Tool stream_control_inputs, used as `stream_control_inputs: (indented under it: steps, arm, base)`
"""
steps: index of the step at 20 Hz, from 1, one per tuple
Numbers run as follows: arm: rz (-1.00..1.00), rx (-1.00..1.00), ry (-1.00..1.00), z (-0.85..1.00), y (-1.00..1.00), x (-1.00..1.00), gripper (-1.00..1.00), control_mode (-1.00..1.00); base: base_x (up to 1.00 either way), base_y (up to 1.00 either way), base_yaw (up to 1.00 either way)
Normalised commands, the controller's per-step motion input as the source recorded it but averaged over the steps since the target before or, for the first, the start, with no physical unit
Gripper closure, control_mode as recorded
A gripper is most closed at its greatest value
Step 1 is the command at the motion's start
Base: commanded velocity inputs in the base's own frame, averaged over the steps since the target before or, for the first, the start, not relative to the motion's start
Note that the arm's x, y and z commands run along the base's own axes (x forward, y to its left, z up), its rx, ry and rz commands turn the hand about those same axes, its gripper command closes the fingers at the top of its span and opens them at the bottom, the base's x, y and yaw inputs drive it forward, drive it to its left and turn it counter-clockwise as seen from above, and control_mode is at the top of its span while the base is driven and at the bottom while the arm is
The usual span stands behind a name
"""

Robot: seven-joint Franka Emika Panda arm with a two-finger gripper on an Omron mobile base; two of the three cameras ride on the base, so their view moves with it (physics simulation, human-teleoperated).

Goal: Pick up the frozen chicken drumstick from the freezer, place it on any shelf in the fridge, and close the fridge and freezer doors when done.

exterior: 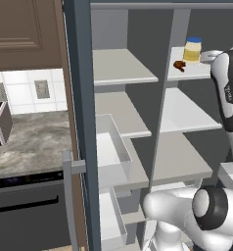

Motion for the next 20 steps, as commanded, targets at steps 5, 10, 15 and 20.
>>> stream_control_inputs:
  steps: [5,10,15,20]
  arm:
    - [0.00,-0.09,0.04,-0.17,0.15,-1.00,-1.00,-1.00]
    - [0.00,-0.12,0.23,-0.66,0.69,-1.00,-1.00,-1.00]
    - [-0.01,-0.06,0.21,-0.56,0.72,-0.89,-1.00,-1.00]
    - [-0.01,-0.07,0.08,-0.25,0.31,-0.08,-1.00,-1.00]
  base:
    - [0.00,0.00,0.00]
    - [0.00,0.00,0.00]
    - [0.00,0.00,0.00]
    - [0.00,0.00,0.00]
